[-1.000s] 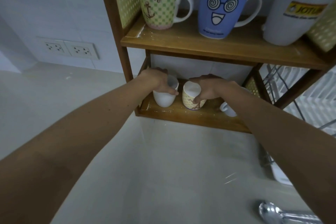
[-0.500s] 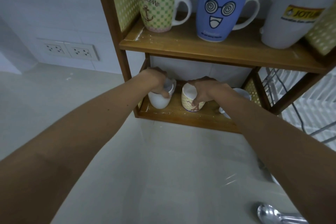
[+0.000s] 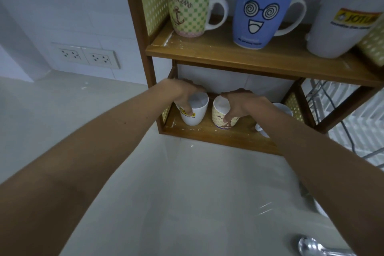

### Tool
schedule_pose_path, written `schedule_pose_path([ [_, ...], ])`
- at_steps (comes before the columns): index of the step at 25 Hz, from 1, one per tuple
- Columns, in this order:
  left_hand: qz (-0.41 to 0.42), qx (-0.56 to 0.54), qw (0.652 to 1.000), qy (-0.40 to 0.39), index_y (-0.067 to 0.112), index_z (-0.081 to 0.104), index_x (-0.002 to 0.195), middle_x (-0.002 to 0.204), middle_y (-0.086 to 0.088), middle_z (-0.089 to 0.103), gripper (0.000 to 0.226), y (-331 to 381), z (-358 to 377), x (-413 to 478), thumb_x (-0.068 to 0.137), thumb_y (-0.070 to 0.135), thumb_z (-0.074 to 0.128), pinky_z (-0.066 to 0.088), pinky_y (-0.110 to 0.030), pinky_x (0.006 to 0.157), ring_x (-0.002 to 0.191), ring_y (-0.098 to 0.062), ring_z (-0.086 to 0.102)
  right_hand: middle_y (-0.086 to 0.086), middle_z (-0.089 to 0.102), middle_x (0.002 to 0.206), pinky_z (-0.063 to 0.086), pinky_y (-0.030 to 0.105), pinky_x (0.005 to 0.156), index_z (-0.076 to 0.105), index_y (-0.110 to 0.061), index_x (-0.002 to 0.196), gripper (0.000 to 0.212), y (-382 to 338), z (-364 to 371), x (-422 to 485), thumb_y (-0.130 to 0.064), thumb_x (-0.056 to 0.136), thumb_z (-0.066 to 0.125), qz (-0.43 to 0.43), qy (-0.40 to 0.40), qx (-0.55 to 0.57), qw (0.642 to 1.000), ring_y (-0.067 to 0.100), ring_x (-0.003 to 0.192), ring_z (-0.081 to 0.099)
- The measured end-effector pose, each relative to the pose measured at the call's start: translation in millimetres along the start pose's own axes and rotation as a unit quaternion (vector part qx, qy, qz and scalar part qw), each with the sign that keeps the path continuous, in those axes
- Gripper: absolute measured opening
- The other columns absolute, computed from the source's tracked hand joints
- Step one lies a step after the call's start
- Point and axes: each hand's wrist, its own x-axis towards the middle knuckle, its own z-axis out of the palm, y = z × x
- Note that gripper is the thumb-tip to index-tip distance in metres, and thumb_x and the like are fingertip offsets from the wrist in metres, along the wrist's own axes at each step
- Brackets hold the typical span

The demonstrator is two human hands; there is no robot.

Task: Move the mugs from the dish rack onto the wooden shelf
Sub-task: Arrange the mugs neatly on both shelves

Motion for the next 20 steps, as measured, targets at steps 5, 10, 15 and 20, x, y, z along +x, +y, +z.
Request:
schedule_pose_path([
  [5, -0.028, 0.027, 0.998, 0.055, 0.034, 0.023, 0.147, 0.147, -0.008, 0.042, 0.09, 4.3, 8.3, 9.1, 0.075, 0.043, 0.075, 0.046, -0.045, 0.1, 0.131, -0.032, 0.043, 0.007, 0.037, 0.145, 0.047, 0.046, 0.097, 0.026, -0.036, 0.141, 0.088, 21.2, 2.7, -5.6, -0.003, 0.074, 0.072, -0.064, -0.042, 0.01, 0.997, 0.032, 0.127, 0.042],
  [10, -0.039, 0.028, 0.997, 0.058, 0.034, 0.023, 0.147, 0.146, -0.009, 0.043, 0.089, 4.3, 11.3, 13.3, 0.075, 0.042, 0.075, 0.047, -0.046, 0.099, 0.129, -0.032, 0.044, 0.004, 0.042, 0.145, 0.042, 0.042, 0.094, 0.023, -0.038, 0.14, 0.074, 38.3, 6.7, -9.2, -0.046, 0.078, 0.062, 0.02, 0.047, 0.073, 0.996, 0.03, 0.124, 0.046],
  [15, -0.052, 0.035, 0.996, 0.062, 0.032, 0.023, 0.147, 0.145, -0.01, 0.043, 0.089, 4.3, 12.4, 15.3, 0.075, 0.042, 0.075, 0.047, -0.043, 0.099, 0.129, -0.032, 0.044, 0.009, 0.049, 0.138, 0.044, 0.038, 0.086, 0.033, -0.023, 0.139, 0.084, 25.4, 10.7, 0.3, -0.065, 0.072, 0.062, 0.066, 0.005, 0.056, 0.996, 0.031, 0.118, 0.05],
  [20, -0.07, 0.02, 0.995, 0.069, 0.031, 0.023, 0.147, 0.147, -0.012, 0.04, 0.087, -5.2, 13.7, 14.4, 0.077, 0.044, 0.073, 0.045, -0.042, 0.101, 0.132, -0.034, 0.041, 0.0, 0.041, 0.141, 0.049, 0.043, 0.092, 0.036, -0.034, 0.137, 0.084, 34.1, 6.0, -4.3, -0.014, 0.068, 0.078, -0.086, -0.042, 0.101, 0.99, 0.026, 0.123, 0.042],
])
